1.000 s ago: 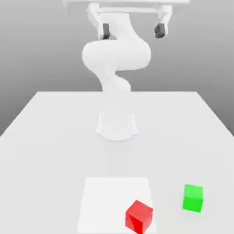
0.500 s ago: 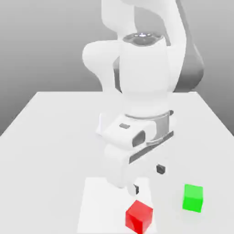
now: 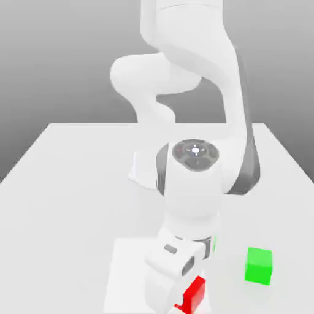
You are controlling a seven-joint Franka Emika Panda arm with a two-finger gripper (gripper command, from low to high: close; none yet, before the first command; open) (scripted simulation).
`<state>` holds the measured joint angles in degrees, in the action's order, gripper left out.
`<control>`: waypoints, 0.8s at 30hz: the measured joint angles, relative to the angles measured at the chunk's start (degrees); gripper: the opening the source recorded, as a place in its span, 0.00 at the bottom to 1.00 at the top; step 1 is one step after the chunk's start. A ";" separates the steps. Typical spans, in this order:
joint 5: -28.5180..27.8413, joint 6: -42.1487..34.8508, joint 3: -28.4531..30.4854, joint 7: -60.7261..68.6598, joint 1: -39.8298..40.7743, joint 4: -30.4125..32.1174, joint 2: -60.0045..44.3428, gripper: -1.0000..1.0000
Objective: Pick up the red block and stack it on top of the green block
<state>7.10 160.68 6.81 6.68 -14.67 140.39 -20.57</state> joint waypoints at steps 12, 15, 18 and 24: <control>-6.46 -9.52 -6.61 18.55 -5.59 4.45 14.00 0.00; -7.18 -10.44 -9.48 27.18 -8.68 5.67 16.20 0.00; -7.78 -8.48 -10.53 31.96 -10.00 6.23 14.88 0.00; -9.05 -1.69 -10.03 31.72 -10.29 6.01 7.84 1.00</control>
<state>-1.95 158.99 -3.22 38.40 -24.96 146.40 -12.73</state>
